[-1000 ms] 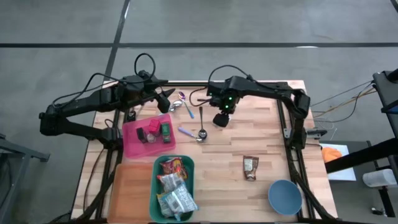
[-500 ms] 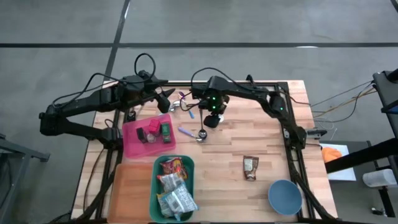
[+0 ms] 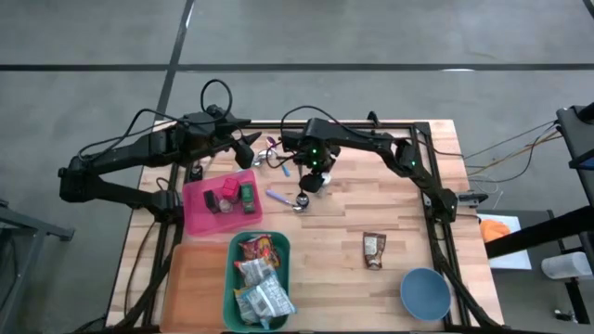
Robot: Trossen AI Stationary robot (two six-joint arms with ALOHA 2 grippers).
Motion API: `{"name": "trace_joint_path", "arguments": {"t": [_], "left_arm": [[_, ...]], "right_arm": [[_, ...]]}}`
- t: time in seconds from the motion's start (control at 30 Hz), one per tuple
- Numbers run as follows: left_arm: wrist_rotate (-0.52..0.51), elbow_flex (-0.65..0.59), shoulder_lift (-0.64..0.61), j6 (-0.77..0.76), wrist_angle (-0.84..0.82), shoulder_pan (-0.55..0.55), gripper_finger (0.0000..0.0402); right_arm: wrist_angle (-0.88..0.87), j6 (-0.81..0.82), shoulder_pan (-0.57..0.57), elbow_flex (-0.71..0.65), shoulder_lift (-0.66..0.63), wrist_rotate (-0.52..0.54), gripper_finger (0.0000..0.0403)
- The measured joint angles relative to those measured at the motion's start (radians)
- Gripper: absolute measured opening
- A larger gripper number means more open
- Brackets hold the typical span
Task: Pick & Place Food Item
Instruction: Put the white seasoning bottle into the pink bin
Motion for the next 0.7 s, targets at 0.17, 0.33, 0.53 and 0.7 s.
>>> {"name": "trace_joint_path", "arguments": {"t": [0.17, 0.33, 0.53, 0.7], "left_arm": [[0.000, 0.000, 0.000, 0.000, 0.000, 0.000, 0.0236], [0.000, 0.000, 0.000, 0.000, 0.000, 0.000, 0.0236], [0.000, 0.000, 0.000, 0.000, 0.000, 0.000, 0.0235], [0.000, 0.000, 0.000, 0.000, 0.000, 0.000, 0.0235]], "right_arm": [[0.003, -0.003, 0.000, 0.000, 0.000, 0.003, 0.0233], [0.009, -0.006, 0.000, -0.001, 0.000, 0.001, 0.0292], [0.015, -0.012, 0.000, -0.001, 0.000, -0.008, 0.0337], [0.060, -0.049, 0.000, 0.000, -0.032, -0.061, 0.0360]]}}
